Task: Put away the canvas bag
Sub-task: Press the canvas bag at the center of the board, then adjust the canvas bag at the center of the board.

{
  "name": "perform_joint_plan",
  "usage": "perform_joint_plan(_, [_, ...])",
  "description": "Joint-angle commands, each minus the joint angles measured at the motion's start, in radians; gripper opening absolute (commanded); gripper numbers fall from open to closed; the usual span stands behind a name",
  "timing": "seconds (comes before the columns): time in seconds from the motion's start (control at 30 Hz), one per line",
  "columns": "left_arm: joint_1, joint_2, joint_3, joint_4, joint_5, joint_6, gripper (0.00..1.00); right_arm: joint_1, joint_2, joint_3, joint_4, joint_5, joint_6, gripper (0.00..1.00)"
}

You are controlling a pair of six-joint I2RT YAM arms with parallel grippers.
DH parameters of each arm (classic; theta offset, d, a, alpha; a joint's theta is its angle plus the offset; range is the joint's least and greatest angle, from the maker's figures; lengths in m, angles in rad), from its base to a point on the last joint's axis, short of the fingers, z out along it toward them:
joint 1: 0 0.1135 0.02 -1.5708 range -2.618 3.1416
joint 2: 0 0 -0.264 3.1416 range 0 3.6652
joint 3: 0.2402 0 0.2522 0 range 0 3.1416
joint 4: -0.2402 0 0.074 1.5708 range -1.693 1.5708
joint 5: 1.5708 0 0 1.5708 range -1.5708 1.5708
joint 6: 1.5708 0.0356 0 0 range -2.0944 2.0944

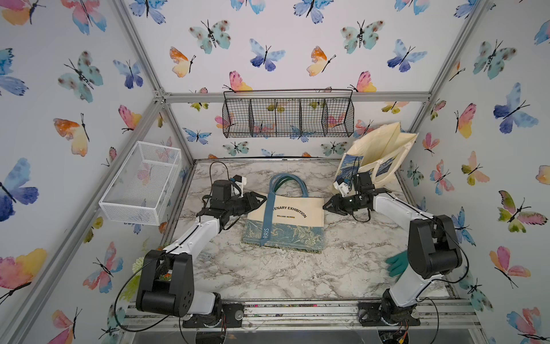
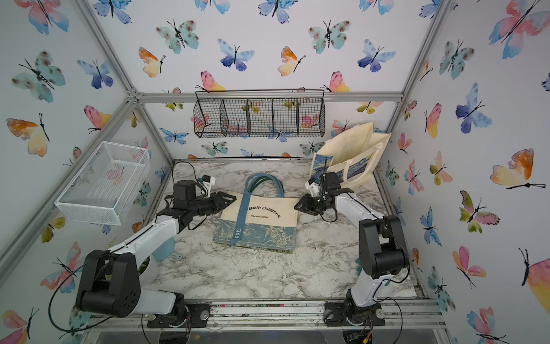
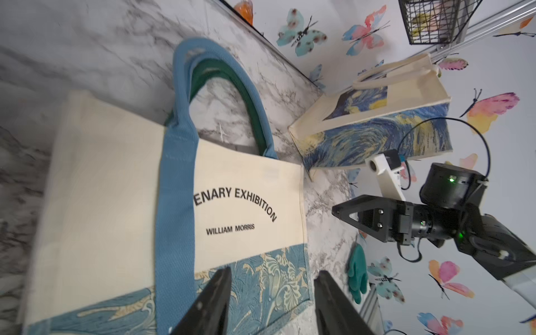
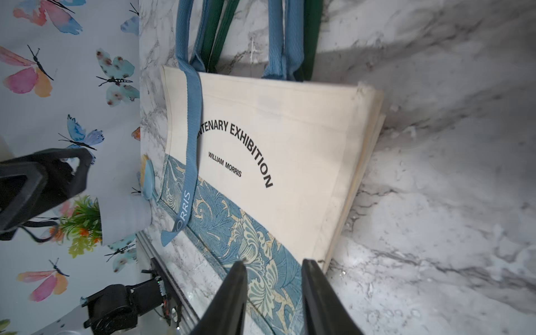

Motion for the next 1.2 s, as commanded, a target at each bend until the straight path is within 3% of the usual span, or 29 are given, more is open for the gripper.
perform_joint_plan(0.0, [0.008,0.122,0.055,-0.182,-0.204,0.112,0.46,0.002,0.061,0.047,-0.086,0.115,0.002,0.39])
perform_joint_plan(0.2, [0.006,0.27,0.072,-0.159,-0.367,0.096,0.42,0.047,0.176,0.167,-0.169,0.242,0.006,0.45])
perform_joint_plan(0.5, [-0.003,0.29,0.035,-0.182,-0.462,0.12,0.45,0.103,0.252,0.164,-0.159,0.226,0.011,0.46])
perform_joint_plan(0.83, [-0.028,0.266,-0.038,-0.175,-0.431,0.116,0.45,0.128,0.294,0.15,-0.131,0.201,0.035,0.46])
perform_joint_plan(1.17, [-0.07,0.18,-0.195,-0.107,-0.38,0.058,0.37,0.129,0.354,0.238,-0.169,0.184,0.008,0.46])
